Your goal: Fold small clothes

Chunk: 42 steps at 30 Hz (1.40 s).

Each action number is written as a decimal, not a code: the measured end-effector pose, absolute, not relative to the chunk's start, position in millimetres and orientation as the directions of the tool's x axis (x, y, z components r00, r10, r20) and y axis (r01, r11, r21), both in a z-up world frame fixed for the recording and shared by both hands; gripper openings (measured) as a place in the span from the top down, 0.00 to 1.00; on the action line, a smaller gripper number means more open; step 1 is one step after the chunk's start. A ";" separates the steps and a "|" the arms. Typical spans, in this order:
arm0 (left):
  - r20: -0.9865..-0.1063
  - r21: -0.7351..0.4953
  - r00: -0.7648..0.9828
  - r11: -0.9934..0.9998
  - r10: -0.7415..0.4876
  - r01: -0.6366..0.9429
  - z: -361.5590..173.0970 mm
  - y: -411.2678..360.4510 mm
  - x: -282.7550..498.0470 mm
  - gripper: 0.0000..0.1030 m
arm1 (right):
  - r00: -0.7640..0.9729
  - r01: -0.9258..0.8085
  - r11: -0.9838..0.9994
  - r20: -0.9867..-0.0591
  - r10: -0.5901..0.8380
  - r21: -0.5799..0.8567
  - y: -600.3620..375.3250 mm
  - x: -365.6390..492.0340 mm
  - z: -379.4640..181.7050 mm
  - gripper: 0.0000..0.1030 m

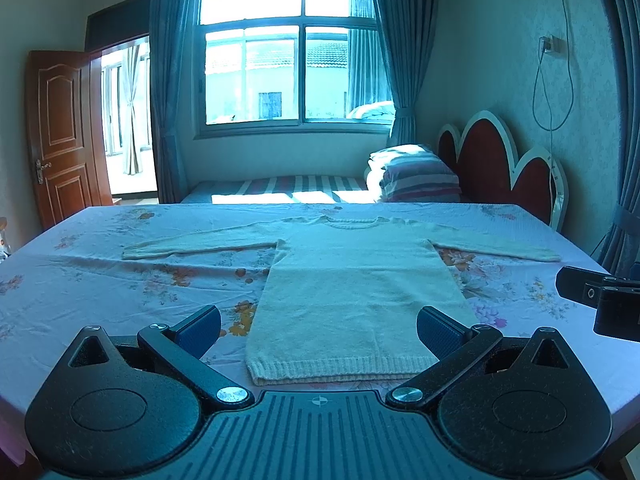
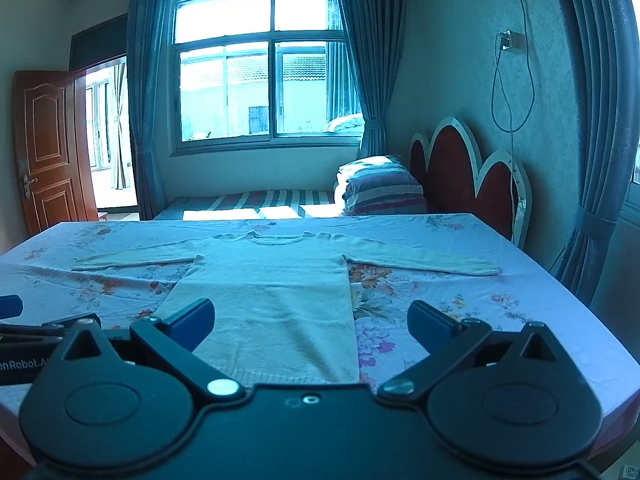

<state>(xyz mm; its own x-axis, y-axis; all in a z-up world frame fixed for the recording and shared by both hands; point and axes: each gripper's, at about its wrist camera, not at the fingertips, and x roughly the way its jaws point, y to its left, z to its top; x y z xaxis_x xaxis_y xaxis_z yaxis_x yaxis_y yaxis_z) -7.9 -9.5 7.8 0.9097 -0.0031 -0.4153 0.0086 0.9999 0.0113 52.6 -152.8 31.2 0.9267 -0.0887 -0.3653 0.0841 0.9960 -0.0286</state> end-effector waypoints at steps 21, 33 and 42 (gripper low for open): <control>-0.433 -0.003 0.900 0.999 0.039 -0.045 6.6 6.1 6.0 0.00 | 0.927 0.071 0.997 -0.367 -0.074 -0.020 -158.1 51.6 33.3 0.00; -0.436 -0.204 0.895 0.959 0.091 -0.197 -31.1 155.1 143.1 0.00 | 0.939 0.105 0.993 -0.324 -0.115 -0.048 -161.8 146.2 27.1 0.00; -0.500 -0.472 0.866 0.829 0.029 -0.300 -101.8 306.5 327.7 0.34 | 0.912 0.181 0.980 -0.358 -0.200 -0.087 -142.5 284.1 11.2 0.00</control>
<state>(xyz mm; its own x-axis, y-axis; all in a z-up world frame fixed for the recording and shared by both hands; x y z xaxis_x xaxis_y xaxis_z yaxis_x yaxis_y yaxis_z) 327.7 306.5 -101.8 0.8658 0.0289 -0.4996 -0.3002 0.8287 -0.4723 284.1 -142.5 11.2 0.9119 -0.1999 -0.3584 0.1805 0.9797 -0.0871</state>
